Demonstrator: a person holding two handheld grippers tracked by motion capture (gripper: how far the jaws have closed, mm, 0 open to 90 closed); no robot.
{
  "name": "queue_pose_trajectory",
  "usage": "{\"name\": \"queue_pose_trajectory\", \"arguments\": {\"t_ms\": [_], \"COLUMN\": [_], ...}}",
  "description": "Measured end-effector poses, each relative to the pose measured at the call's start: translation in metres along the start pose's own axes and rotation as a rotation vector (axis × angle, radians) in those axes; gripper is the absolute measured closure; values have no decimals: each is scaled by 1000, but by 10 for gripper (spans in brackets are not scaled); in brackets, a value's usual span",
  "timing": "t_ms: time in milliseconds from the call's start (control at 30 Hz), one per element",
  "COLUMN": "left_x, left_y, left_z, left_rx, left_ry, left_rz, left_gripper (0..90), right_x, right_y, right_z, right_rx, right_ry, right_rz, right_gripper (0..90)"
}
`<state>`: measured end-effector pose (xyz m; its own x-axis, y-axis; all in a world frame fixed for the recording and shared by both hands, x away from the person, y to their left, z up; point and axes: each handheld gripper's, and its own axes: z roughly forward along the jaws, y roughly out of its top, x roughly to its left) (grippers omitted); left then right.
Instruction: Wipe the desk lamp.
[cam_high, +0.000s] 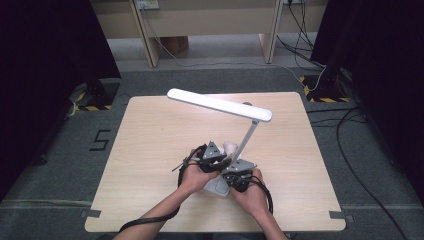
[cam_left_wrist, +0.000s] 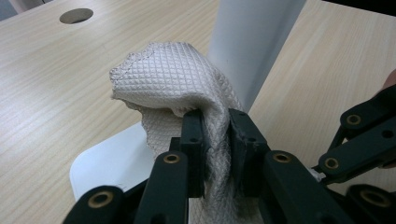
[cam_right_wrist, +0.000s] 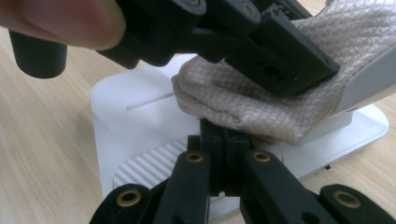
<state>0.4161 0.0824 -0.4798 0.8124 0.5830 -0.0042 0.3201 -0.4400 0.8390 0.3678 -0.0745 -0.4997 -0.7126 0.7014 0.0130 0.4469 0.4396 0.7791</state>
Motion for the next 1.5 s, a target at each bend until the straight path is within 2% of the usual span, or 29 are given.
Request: {"name": "queue_pose_trajectory", "arguments": {"t_ms": [200, 333, 433, 533, 600, 733, 833, 967, 1100, 1200, 1300, 1400, 1500], "left_x": [2, 6, 9, 12, 14, 18, 17, 11, 7, 5, 4, 1, -4], "left_y": [-2, -2, -2, -2, -2, -4, -4, -3, -2, -3, -3, -1, 2], "left_z": [-1, -8, -19, -31, -40, -54, -61, -63, -60, -57, -55, -52, -50], "left_rx": [6, 2, -3, -8, -11, 3, 28, 19, -15, -30, -44, -64, -79], "left_ry": [-7, -11, -12, -13, -14, -16, -53, -68, -39, -26, -24, -41, -44], "left_rz": [-10, -18, -14, -9, -5, 9, 21, 30, 6, -5, -24, -51, -58], "left_gripper": [770, 772, 773, 773, 773, 773, 772, 772, 771, 769, 769, 770, 770], "right_x": [0, -2, -4, -2, -2, -3, -4, 3, 12, 16, 17, 20, 22], "right_y": [0, 0, 0, 2, 3, 7, 12, 19, 21, 22, 22, 19, 15], "right_z": [0, 0, -1, -4, -9, -25, -38, -44, -35, -31, -30, -26, -21], "right_rx": [0, -4, 2, 23, 12, -20, -77, -122, -128, -138, -143, -144, -145], "right_ry": [1, 16, 47, 38, 47, 30, 10, 0, 6, 11, -7, -23, -48], "right_rz": [0, 15, 46, 32, 43, 41, 34, -31, -55, -39, -32, -29, -26], "right_gripper": [900, 894, 789, 718, 671, 571, 476, 368, 308, 299, 302, 303, 301]}}
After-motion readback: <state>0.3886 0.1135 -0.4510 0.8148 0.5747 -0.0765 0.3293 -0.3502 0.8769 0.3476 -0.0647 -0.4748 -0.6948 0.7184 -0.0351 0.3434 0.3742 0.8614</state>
